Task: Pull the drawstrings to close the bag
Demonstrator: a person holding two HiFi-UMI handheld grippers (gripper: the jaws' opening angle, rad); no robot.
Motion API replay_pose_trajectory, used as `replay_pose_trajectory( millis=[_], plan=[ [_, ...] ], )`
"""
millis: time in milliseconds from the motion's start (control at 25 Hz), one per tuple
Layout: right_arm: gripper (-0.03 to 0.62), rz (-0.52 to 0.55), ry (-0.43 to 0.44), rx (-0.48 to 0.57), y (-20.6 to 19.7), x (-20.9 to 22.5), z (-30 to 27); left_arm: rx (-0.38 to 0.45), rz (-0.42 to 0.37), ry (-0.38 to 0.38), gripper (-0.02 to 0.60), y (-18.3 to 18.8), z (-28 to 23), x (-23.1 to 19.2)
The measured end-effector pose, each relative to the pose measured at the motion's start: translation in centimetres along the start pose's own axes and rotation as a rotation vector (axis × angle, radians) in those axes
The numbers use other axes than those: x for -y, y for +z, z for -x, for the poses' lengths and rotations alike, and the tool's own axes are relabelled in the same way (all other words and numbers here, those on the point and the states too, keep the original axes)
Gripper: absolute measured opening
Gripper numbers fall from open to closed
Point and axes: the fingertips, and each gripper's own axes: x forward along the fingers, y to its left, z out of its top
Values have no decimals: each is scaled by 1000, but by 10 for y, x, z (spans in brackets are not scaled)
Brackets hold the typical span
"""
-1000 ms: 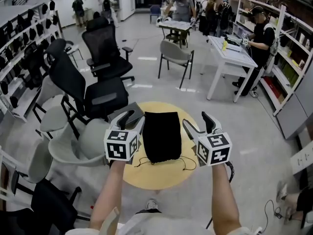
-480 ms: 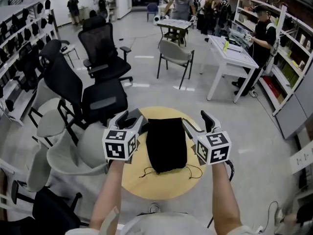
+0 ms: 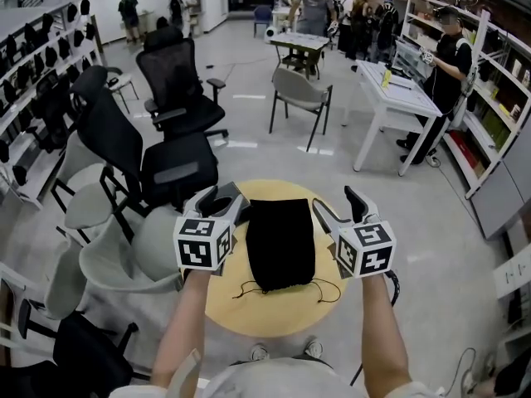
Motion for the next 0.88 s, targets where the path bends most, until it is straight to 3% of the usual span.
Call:
replay_pose_trajectory(
  millis=[560,880],
  plan=[
    [321,-1,118,-13,-21,55,21,-13,6,83,238,-2,-5,52],
    [321,41,222,-84,-46,51,15,-69,-32,47,238,-16,-2,60]
  ],
)
